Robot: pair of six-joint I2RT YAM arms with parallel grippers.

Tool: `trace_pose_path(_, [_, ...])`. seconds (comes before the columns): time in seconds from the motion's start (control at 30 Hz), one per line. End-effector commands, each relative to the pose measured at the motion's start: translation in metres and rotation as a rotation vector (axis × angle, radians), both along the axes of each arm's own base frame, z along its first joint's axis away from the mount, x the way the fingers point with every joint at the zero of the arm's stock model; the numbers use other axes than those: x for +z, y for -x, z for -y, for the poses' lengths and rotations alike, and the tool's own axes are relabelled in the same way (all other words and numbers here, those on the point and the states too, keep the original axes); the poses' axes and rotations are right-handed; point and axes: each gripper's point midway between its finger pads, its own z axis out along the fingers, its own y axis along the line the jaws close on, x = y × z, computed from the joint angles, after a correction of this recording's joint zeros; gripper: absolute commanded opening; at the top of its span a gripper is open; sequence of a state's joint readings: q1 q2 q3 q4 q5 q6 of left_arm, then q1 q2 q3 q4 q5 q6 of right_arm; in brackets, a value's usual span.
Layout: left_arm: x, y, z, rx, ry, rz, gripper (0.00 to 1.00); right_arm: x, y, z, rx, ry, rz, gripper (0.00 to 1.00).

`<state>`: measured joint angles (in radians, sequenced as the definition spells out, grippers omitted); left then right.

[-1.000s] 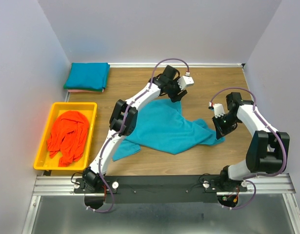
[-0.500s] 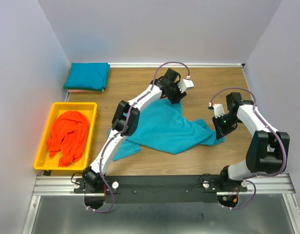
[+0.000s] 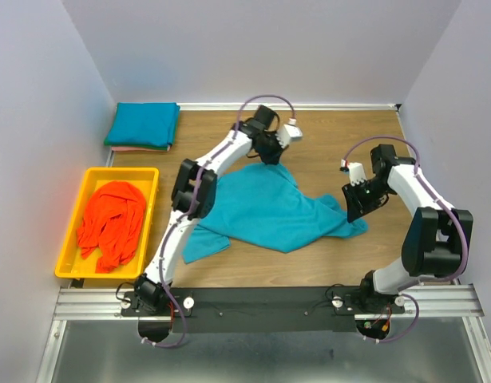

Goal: Fold and stack the t-shirts
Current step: Flatten the tshirt out

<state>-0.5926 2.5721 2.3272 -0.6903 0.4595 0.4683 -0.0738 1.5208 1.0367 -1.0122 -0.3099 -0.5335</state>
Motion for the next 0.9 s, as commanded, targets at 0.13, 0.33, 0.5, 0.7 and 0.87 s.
trace_pose_path(0.13, [0.174,-0.024,-0.106,0.102,0.205,0.106,0.00,0.028,-0.038,-0.016,0.030,-0.113,0.124,0.67])
trace_pose_path(0.33, [0.219,0.004,-0.140,0.012,0.237,0.172,0.00,0.025,-0.056,-0.003,-0.001,-0.092,0.153,0.69])
trace_pose_path(0.5, [0.254,0.022,-0.153,-0.010,0.258,0.257,0.00,0.025,-0.068,0.007,-0.087,-0.138,0.137,0.68])
trace_pose_path(0.7, [0.199,0.002,-0.114,0.088,0.177,0.172,0.47,0.015,-0.068,0.004,-0.108,-0.165,0.094,0.67])
trace_pose_path(0.87, [0.150,-0.012,-0.055,0.115,0.175,0.081,0.67,0.014,-0.066,0.005,-0.136,-0.170,0.079,0.71])
